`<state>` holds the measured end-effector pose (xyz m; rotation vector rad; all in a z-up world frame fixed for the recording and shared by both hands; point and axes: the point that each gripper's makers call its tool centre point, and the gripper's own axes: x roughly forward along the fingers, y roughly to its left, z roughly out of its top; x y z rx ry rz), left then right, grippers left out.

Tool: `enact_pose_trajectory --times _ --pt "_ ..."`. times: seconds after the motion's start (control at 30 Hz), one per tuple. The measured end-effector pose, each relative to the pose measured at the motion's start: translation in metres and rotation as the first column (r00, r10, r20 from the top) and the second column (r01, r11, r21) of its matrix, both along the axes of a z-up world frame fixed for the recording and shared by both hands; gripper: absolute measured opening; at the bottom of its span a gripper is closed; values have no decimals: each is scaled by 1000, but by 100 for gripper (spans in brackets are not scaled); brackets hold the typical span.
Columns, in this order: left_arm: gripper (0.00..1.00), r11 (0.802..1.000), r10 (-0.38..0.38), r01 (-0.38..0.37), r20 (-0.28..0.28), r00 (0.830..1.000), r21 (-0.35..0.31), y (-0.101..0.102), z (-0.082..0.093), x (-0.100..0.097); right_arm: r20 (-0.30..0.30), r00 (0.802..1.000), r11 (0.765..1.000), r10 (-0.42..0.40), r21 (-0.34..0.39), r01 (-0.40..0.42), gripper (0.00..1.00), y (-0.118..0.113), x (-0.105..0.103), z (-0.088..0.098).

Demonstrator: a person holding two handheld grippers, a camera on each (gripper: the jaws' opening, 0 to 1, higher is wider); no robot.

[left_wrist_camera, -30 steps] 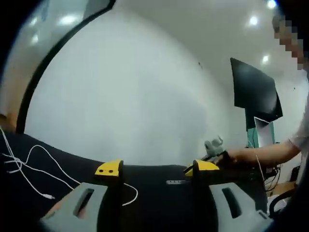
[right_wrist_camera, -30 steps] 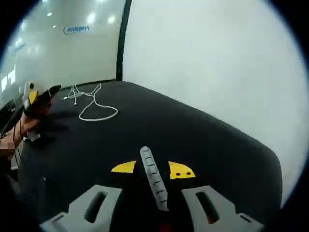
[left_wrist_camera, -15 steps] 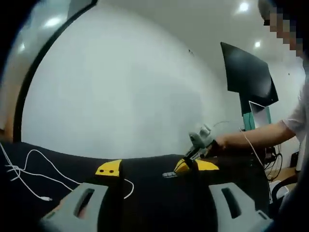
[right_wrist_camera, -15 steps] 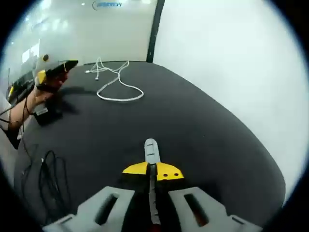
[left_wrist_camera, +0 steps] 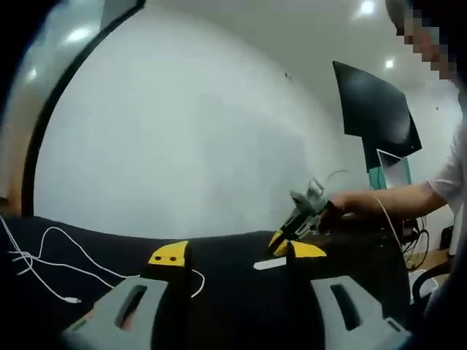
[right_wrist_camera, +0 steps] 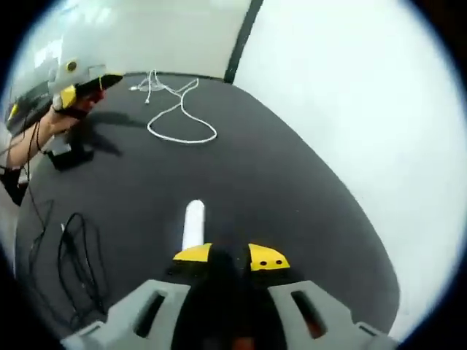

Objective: Grab the wires, straighten them and put them on the rack

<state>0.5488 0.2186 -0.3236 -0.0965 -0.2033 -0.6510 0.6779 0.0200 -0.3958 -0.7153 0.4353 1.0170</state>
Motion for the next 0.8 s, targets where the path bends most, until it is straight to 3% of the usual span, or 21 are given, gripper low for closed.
enact_pose_trajectory --times 0.07,0.13,0.2,0.23,0.3,0.33,0.43,0.5,0.53,0.57,0.6,0.67,0.7,0.73,0.77,0.8 --pt "46 1000 3 -3 -3 1000 4 1 -1 1 -2 998 998 69 9 -69 8 10 -22 4" --pt "46 1000 1 -1 1 1000 -1 1 0 0 3 992 990 128 -62 -128 9 14 -39 -5" --pt "45 1000 7 -7 1 1000 11 -1 -1 -2 81 989 985 127 -127 -116 12 10 -28 -6" --pt "45 1000 8 -8 2 1000 15 -2 -2 -2 60 997 997 46 -64 -42 11 6 -17 -2" --pt "45 1000 3 -3 4 1000 11 -3 -1 -2 -84 995 997 -61 44 64 11 2 -11 -4" --pt "45 1000 5 -5 1 1000 13 -1 -2 0 -143 988 997 -64 40 70 11 -2 -10 -10" --pt "44 1000 7 -7 -2 1000 17 0 -3 1 -193 980 998 -55 14 58 16 -5 -8 -27" --pt "44 1000 5 -5 2 1000 17 0 -2 1 -306 949 996 -79 23 91 19 -6 -18 -39" --pt "44 1000 4 -4 2 1000 18 0 -3 1 -279 958 997 -68 26 79 15 -4 -18 -40" --pt "44 1000 4 -4 2 1000 20 -1 -3 1 -187 982 1000 -1 11 3 11 -2 -15 -33" --pt "44 1000 6 -6 1 1000 23 -1 -3 1 -117 993 1000 18 16 -16 11 0 -12 -26" --pt "44 1000 7 -7 -2 1000 25 -1 -4 1 11 998 998 56 10 -56 11 8 -9 -11" --pt "44 1000 9 -9 -3 1000 26 -1 -4 1 132 987 996 90 -16 -88 11 13 -5 -1" --pt "44 1000 12 -11 -4 1000 28 -1 -5 0 241 961 990 135 -59 -125 11 16 -4 6" --pt "44 999 14 -14 -7 1000 31 0 -5 1 363 915 982 176 -127 -138 11 20 -3 12" --pt "44 999 17 -16 -7 1000 33 0 -6 1 429 881 973 197 -196 -123 11 24 -2 10"
